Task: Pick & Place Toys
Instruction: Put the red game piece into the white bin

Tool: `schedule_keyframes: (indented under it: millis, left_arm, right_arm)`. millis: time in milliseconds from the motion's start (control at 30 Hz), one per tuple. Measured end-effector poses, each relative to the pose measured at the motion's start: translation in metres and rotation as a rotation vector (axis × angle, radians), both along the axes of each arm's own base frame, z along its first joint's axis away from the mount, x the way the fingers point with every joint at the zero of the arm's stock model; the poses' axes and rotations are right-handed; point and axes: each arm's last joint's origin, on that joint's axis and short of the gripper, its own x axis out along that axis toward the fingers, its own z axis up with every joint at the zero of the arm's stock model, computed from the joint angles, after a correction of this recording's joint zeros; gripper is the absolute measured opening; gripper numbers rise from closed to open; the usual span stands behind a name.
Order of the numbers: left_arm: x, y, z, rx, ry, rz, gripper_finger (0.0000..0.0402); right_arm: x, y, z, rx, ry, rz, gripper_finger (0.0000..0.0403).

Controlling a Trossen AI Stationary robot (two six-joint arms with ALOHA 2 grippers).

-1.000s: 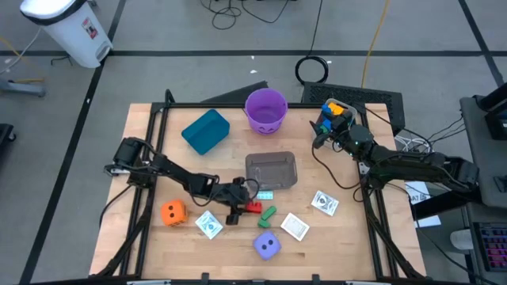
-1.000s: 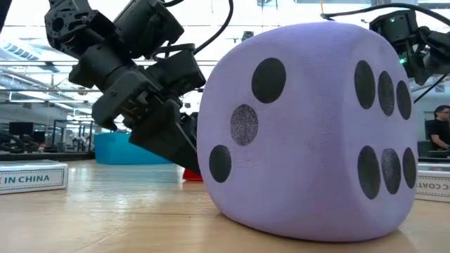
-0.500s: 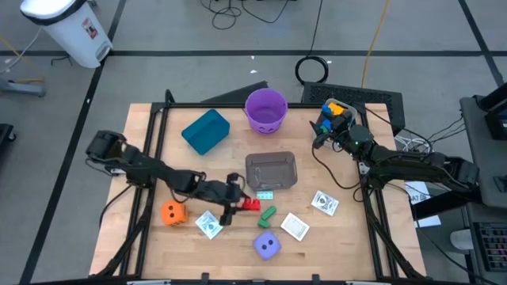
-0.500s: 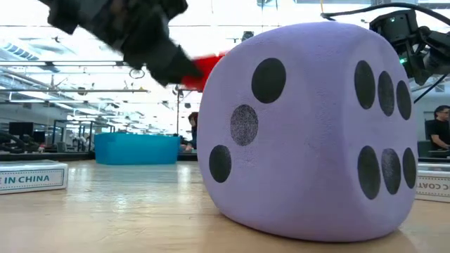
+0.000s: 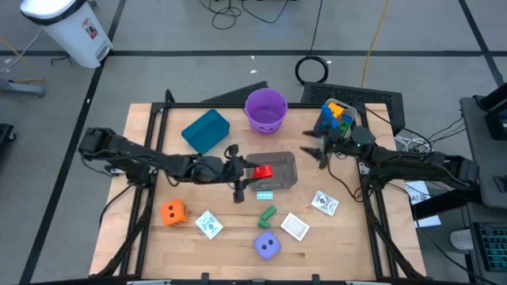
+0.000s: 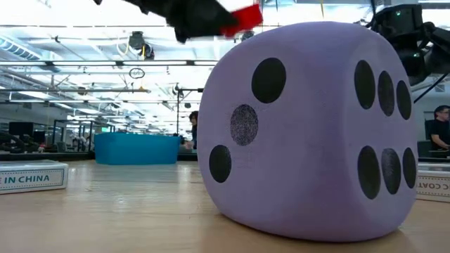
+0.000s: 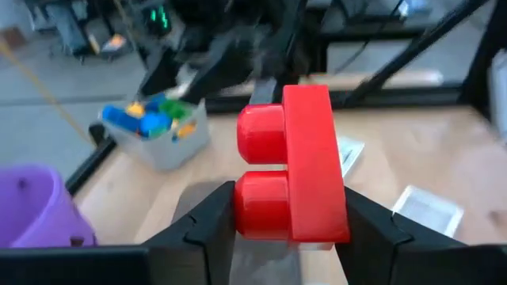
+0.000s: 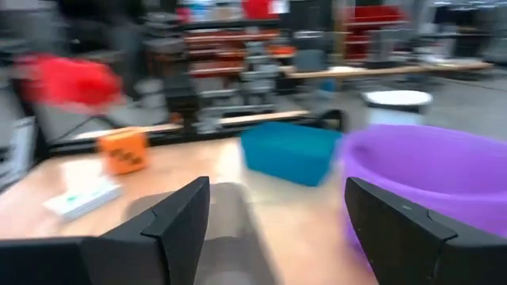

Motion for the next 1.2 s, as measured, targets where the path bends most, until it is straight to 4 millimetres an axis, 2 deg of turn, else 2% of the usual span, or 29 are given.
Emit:
schedule_keyframes:
  millis: [100,267,367,500,600,767,867,967,1200]
  left_arm:
    - [0.007,0.007,-0.012,0.001,0.038,0.026,0.0175]
    - [0.014,0.014,-0.026,-0.012,0.079,0.055,0.0201]
    - [0.016,0.014,-0.030,-0.016,0.087,0.047,0.0197]
    - [0.018,0.014,-0.031,-0.024,0.082,0.033,0.0175]
    - [0.018,0.014,-0.031,-0.024,0.079,0.032,0.0174]
    - [0.017,0.014,-0.033,-0.021,0.099,0.033,0.0202]
    - [0.017,0.014,-0.033,-0.022,0.094,0.033,0.0205]
    - [0.017,0.014,-0.033,-0.022,0.099,0.033,0.0188]
    - [0.017,0.014,-0.034,-0.024,0.104,0.034,0.0114]
  right_arm:
    - [0.006,0.014,-0.001,-0.036,0.010,0.105,0.0267]
    - [0.018,0.038,0.001,-0.138,-0.050,0.251,0.0267]
    - [0.028,0.048,0.003,-0.176,-0.065,0.245,0.0267]
    - [0.049,0.053,0.010,-0.168,-0.049,0.224,0.0267]
    - [0.066,0.056,0.009,-0.131,-0.014,0.245,0.0267]
    - [0.092,0.058,0.004,-0.083,0.035,0.269,0.0267]
    - [0.104,0.058,0.000,-0.072,0.061,0.271,0.0267]
    - [0.112,0.057,-0.005,-0.067,0.085,0.272,0.0267]
    - [0.120,0.057,-0.017,-0.053,0.151,0.275,0.0267]
